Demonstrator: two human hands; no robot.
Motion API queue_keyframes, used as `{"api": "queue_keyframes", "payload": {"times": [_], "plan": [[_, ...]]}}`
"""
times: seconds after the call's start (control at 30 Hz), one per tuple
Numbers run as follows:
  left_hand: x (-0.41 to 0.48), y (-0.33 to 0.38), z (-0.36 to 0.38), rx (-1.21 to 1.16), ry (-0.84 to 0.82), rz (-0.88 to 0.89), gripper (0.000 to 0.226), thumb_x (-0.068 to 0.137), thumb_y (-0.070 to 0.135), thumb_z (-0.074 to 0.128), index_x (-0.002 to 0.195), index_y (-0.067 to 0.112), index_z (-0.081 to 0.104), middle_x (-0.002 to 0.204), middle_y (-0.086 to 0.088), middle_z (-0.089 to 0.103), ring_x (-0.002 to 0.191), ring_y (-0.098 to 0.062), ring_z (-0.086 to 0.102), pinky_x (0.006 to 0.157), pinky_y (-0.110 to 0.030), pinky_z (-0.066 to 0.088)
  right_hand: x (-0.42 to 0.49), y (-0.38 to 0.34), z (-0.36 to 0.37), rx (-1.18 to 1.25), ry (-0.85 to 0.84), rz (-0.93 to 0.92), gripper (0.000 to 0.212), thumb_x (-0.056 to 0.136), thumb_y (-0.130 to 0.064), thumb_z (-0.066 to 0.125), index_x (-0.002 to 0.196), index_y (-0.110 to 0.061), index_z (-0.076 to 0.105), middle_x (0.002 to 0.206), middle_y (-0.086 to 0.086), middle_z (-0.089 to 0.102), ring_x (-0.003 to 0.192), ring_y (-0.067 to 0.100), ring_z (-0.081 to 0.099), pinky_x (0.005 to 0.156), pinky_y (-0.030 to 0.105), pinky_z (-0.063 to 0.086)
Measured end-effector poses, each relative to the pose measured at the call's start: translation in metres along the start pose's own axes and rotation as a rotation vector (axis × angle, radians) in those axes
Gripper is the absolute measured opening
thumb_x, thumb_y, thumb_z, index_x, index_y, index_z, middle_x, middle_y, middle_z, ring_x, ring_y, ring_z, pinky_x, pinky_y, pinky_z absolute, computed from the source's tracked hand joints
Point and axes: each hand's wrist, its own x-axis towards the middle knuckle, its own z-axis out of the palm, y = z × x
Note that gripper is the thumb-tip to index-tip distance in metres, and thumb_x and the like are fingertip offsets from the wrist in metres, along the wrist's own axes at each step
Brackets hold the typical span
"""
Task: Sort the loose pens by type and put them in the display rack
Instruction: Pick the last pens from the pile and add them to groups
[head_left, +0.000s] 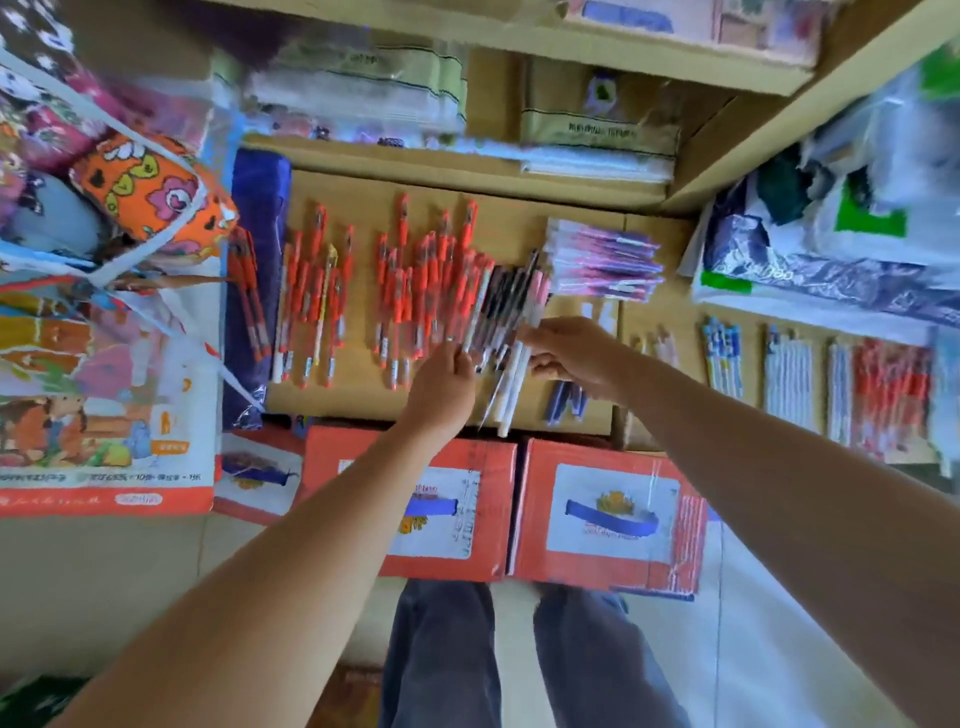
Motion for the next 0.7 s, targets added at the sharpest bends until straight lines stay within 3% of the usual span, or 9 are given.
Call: {"api": "queue_keyframes", "payload": {"times": [0.1,0.2,0.27,0.33,0.43,0.53,0.63,0.7], "plan": [[-0.002,0.022,0.027,0.018,-0.013,-0.005,0.016,0.101,0.02,0.04,0.099,0.009,0.052,0.069,0.001,0.044,0.058,-0.019,0.041,0.057,-0.03,0.03,-0.014,0.016,-0.026,-0.149,-0.066,0.036,0.02,0.094,-0.022,0.059,0.076,-0.013,0.06,0.066,-0.001,0.058,0.067,0.013,0.055,0.064,0.021,0.049],[-0.009,0.042,0.057,-0.055,-0.056,-0.024,0.029,0.094,0.042,0.053,0.092,0.014,0.049,0.066,0.003,0.041,0.056,-0.012,0.04,0.054,-0.028,0.032,-0.029,0.036,-0.055,-0.218,-0.13,0.048,0.014,0.091,-0.028,0.063,0.086,-0.017,0.07,0.073,0.001,0.059,0.07,0.014,0.053,0.067,0.023,0.048],[-0.013,0.053,0.077,-0.125,-0.091,-0.045,0.036,0.088,0.051,0.06,0.086,0.015,0.057,0.062,0.003,0.047,0.054,-0.012,0.044,0.058,-0.028,0.036,-0.04,0.048,-0.075,-0.255,-0.171,0.056,0.024,0.088,-0.032,0.066,0.099,-0.011,0.07,0.076,0.002,0.055,0.069,0.013,0.052,0.068,0.024,0.049],[-0.018,0.064,0.101,-0.225,-0.131,-0.051,0.031,0.091,0.04,0.062,0.077,0.012,0.059,0.054,0.0,0.05,0.041,-0.011,0.041,0.05,-0.025,0.034,-0.051,0.057,-0.095,-0.262,-0.195,0.057,0.029,0.088,-0.033,0.066,0.099,-0.006,0.068,0.072,0.001,0.052,0.063,0.01,0.051,0.066,0.021,0.049],[-0.027,0.08,0.141,-0.273,-0.142,-0.091,0.019,0.093,0.028,0.062,0.08,0.014,0.058,0.061,-0.003,0.046,0.039,-0.008,0.034,0.041,-0.02,0.029,-0.069,0.069,-0.128,-0.221,-0.202,0.051,0.022,0.089,-0.032,0.065,0.095,-0.011,0.07,0.074,0.003,0.053,0.06,0.008,0.05,0.059,0.017,0.047],[-0.033,0.091,0.184,-0.234,-0.155,-0.076,0.019,0.093,0.026,0.061,0.076,0.019,0.057,0.059,0.003,0.043,0.045,-0.009,0.037,0.045,-0.021,0.031,-0.081,0.091,-0.163,-0.207,-0.178,0.029,0.029,0.089,-0.029,0.065,0.107,-0.007,0.069,0.077,0.004,0.053,0.066,0.012,0.05,0.06,0.018,0.047],[-0.039,0.102,0.229,-0.173,-0.14,-0.028,0.022,0.095,0.028,0.058,0.075,0.019,0.058,0.057,0.006,0.045,0.049,-0.009,0.04,0.05,-0.022,0.033,-0.093,0.115,-0.2,-0.171,-0.155,0.047,0.051,0.083,-0.032,0.072,0.123,-0.003,0.06,0.101,0.004,0.064,0.082,0.017,0.062,0.069,0.021,0.051],[-0.043,0.109,0.26,-0.131,-0.124,-0.017,0.022,0.095,0.03,0.057,0.076,0.02,0.058,0.06,0.004,0.046,0.052,-0.011,0.04,0.053,-0.024,0.034,-0.103,0.132,-0.228,-0.176,-0.126,0.062,0.056,0.08,-0.035,0.075,0.125,-0.007,0.057,0.11,0.0,0.064,0.081,0.013,0.066,0.071,0.02,0.051]]}}
